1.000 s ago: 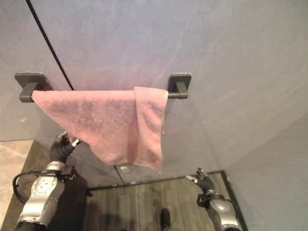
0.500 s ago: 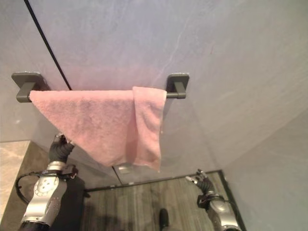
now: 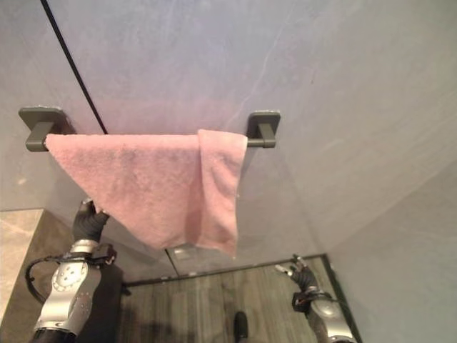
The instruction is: Put brush and paste in cup on sink, flatten towel.
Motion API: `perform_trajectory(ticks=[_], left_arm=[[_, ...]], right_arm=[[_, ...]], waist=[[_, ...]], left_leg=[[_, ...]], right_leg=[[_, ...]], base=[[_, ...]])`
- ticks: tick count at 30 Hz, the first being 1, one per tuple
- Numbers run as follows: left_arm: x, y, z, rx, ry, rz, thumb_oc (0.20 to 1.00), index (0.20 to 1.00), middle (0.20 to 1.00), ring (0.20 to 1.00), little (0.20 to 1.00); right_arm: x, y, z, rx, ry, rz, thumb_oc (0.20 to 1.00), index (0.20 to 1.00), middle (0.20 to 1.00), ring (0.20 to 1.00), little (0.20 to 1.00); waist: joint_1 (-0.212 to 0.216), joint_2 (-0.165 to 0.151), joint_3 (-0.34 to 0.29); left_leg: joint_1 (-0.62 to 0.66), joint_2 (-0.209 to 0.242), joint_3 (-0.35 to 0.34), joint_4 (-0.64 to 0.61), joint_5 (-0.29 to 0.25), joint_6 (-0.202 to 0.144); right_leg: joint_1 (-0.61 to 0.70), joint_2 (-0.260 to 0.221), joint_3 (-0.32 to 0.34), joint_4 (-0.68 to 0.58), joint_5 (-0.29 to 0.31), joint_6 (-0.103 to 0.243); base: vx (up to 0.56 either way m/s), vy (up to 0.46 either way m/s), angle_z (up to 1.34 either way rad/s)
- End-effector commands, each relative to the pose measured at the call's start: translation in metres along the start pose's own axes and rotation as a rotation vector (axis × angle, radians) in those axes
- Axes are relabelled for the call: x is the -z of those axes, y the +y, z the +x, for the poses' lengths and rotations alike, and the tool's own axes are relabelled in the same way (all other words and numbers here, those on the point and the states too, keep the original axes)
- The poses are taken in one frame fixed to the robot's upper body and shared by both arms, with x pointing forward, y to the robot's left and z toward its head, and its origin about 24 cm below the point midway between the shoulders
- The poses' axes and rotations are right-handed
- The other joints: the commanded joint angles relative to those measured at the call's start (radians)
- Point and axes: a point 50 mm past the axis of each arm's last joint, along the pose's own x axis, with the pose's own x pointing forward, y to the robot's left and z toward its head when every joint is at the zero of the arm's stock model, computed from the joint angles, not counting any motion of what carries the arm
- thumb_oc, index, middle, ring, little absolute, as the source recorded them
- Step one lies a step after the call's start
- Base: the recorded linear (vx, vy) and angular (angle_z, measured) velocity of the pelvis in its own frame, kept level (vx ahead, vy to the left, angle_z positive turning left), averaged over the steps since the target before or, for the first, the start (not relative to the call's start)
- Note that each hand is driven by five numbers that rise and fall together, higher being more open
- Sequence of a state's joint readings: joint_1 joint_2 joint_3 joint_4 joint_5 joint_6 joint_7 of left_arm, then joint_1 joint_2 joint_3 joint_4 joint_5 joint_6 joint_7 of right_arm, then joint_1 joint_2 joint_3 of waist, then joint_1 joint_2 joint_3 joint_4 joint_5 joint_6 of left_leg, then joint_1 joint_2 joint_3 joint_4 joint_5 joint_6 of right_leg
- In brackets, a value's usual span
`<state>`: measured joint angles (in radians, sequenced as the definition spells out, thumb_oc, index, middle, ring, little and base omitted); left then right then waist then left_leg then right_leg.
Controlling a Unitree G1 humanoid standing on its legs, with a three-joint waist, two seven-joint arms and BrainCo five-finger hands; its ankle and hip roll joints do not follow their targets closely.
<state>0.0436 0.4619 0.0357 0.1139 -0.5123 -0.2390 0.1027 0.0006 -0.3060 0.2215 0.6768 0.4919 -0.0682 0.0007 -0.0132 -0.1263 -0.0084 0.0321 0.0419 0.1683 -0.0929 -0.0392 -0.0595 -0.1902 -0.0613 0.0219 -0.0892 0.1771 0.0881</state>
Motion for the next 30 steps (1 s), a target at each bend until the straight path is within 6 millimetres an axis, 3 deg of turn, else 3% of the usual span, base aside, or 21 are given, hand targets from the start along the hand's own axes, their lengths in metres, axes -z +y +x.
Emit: perform_trajectory(ticks=[1, 6, 7, 9, 16, 26, 30], left_arm=[[-0.022, -0.001, 0.014, 0.006, -0.131, -0.008, 0.2, 0.2, 0.2, 0.2, 0.2], [-0.002, -0.003, 0.008, 0.02, -0.038, 0.024, 0.2, 0.2, 0.2, 0.2, 0.2], [0.012, -0.005, 0.005, 0.031, 0.025, 0.023, 0.2, 0.2, 0.2, 0.2, 0.2], [0.016, -0.006, 0.004, 0.036, 0.044, 0.02, 0.2, 0.2, 0.2, 0.2, 0.2], [0.06, -0.012, -0.003, 0.045, 0.244, 0.077, 0.2, 0.2, 0.2, 0.2, 0.2], [0.089, -0.011, -0.01, 0.027, 0.377, 0.16, 0.2, 0.2, 0.2, 0.2, 0.2], [0.091, -0.008, -0.009, -0.008, 0.383, 0.16, 0.2, 0.2, 0.2, 0.2, 0.2]], right_arm=[[-0.032, -0.001, 0.009, 0.014, -0.135, -0.02, 1.0, 1.0, 1.0, 1.0, 1.0], [-0.03, -0.002, 0.009, 0.024, -0.125, -0.012, 1.0, 1.0, 1.0, 1.0, 1.0], [-0.029, -0.001, 0.01, 0.023, -0.12, -0.01, 1.0, 1.0, 1.0, 1.0, 1.0], [-0.029, -0.002, 0.01, 0.025, -0.119, -0.012, 1.0, 1.0, 1.0, 1.0, 1.0], [-0.026, 0.004, 0.011, 0.009, -0.1, -0.029, 1.0, 1.0, 1.0, 1.0, 1.0], [-0.018, 0.006, 0.011, 0.012, -0.075, -0.039, 1.0, 1.0, 1.0, 1.0, 1.0], [-0.016, 0.007, 0.01, 0.016, -0.073, -0.03, 1.0, 1.0, 1.0, 1.0, 1.0]], waist=[[0.007, 0.016, 0.025], [0.005, 0.021, 0.021], [0.005, 0.025, 0.019], [0.003, 0.027, 0.018], [-0.012, 0.041, 0.012], [-0.033, 0.049, 0.001], [-0.038, 0.049, -0.003]], left_leg=[[0.007, -0.012, -0.022, 0.044, -0.035, 0.009], [0.016, -0.012, -0.024, 0.046, -0.038, 0.009], [0.021, -0.013, -0.025, 0.047, -0.04, 0.009], [0.023, -0.014, -0.026, 0.048, -0.041, 0.009], [0.037, -0.015, -0.016, 0.038, -0.037, 0.01], [0.049, -0.015, 0.008, 0.028, -0.034, 0.008], [0.054, -0.015, 0.013, 0.023, -0.032, 0.007]], right_leg=[[0.071, -0.055, -0.011, 0.002, -0.022, 0.107], [0.083, -0.059, -0.015, 0.002, -0.027, 0.105], [0.088, -0.061, -0.016, 0.002, -0.029, 0.104], [0.09, -0.062, -0.016, 0.002, -0.03, 0.103], [0.09, -0.062, -0.01, 0.002, -0.03, 0.103], [0.085, -0.054, 0.012, 0.002, -0.026, 0.105], [0.083, -0.053, 0.017, 0.002, -0.026, 0.105]], base=[[0.0, 0.0, 0.0], [0.0, 0.0, 0.0], [0.0, 0.0, 0.0], [0.0, 0.0, 0.0], [0.0, 0.0, 0.0], [0.0, -0.002, -0.01], [0.0, -0.006, -0.11]])
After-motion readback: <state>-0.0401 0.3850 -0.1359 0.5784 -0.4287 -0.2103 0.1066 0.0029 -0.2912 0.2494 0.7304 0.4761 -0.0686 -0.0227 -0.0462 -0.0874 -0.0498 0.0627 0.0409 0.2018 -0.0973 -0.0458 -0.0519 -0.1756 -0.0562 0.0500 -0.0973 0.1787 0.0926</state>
